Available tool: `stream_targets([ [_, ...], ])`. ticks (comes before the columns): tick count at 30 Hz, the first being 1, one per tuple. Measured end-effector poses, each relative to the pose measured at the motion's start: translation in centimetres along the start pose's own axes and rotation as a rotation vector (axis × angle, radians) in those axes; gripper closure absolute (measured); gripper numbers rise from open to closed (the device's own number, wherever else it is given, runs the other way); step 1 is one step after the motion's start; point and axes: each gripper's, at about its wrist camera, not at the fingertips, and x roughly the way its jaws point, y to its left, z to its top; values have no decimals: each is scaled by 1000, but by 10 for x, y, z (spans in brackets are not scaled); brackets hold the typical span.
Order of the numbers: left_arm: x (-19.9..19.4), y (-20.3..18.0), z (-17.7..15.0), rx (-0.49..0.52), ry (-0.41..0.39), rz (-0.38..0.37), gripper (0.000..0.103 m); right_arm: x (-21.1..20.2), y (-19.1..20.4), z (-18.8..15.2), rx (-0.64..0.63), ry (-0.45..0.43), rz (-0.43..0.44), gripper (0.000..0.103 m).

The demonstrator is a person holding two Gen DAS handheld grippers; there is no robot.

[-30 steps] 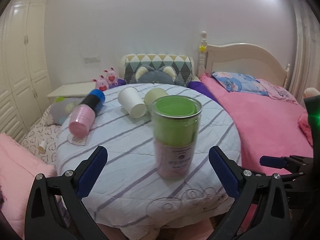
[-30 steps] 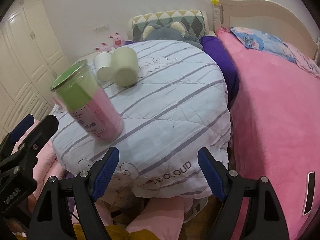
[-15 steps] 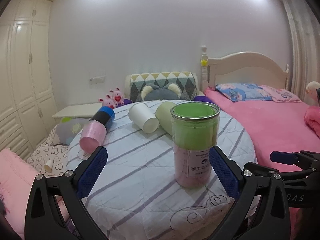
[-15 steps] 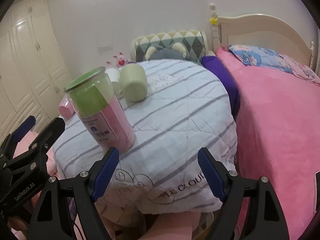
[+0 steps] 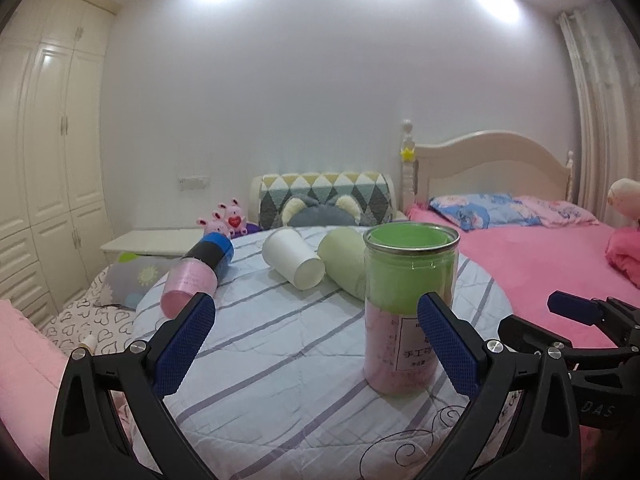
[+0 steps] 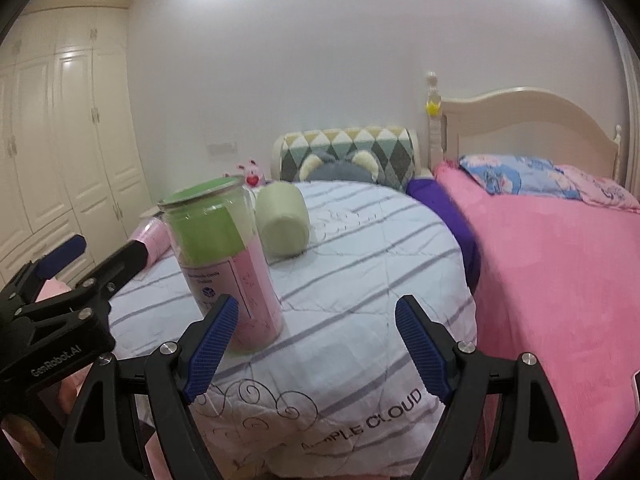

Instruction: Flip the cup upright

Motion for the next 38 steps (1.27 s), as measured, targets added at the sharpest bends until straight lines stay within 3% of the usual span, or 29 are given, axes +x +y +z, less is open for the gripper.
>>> stream_targets([
  [11,-8,3,0,-23,-39,6,1,-16,9,-6,-41,-83,-11,21],
  [38,-10,3,-2,-16,-39,23,0,-17,12,-10,-77,-51,-12,21],
])
